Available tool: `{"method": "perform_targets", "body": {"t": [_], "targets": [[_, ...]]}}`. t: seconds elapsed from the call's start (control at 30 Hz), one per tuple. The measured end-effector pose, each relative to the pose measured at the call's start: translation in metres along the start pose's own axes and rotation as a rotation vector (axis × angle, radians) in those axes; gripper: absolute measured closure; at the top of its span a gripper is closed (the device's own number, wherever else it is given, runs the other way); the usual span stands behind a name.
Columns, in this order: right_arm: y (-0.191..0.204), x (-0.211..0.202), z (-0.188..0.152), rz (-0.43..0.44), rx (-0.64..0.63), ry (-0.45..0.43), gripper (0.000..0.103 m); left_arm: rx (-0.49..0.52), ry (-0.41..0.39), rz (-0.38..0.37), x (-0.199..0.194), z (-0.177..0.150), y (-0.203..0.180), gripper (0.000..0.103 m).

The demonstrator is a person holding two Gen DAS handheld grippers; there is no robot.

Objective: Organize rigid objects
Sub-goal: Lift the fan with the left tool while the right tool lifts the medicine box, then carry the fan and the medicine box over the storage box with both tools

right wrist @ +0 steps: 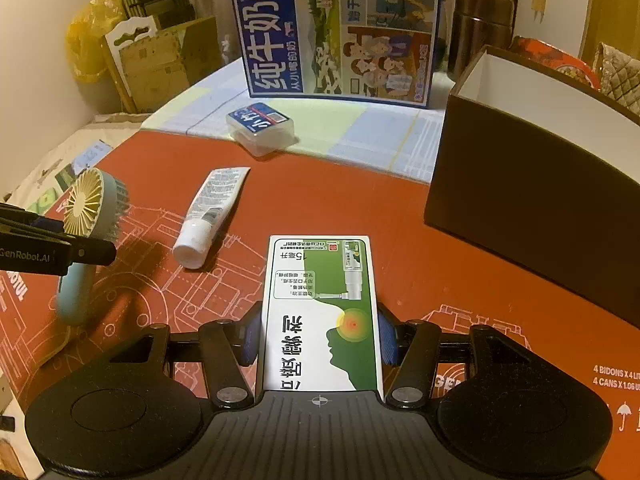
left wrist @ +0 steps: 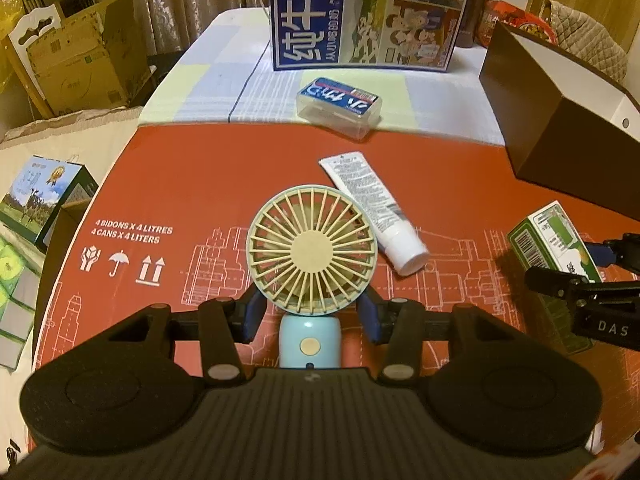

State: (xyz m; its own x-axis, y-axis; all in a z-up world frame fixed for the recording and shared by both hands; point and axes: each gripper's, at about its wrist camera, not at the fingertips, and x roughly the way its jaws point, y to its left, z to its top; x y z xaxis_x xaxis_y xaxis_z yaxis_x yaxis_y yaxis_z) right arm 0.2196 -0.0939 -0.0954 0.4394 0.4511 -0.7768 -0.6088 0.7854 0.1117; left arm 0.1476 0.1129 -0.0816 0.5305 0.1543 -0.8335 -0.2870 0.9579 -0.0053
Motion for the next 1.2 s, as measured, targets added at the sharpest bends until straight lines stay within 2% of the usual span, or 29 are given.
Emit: {"method": "perform_targets", "body": {"t": [0.77,1.2], "targets": [[-0.004,-0.017,0.02,-0.002,-0.001,-0.07,0.051,0.041,-0.071,-0.034,-0.017,0.021,-0.017,0.059],[-0.017,-0.043,0.024,-0.022,0.02,-0.125,0.051,0.099,-0.119,-0.093,-0.031,0.036,-0.05,0.06]]}}
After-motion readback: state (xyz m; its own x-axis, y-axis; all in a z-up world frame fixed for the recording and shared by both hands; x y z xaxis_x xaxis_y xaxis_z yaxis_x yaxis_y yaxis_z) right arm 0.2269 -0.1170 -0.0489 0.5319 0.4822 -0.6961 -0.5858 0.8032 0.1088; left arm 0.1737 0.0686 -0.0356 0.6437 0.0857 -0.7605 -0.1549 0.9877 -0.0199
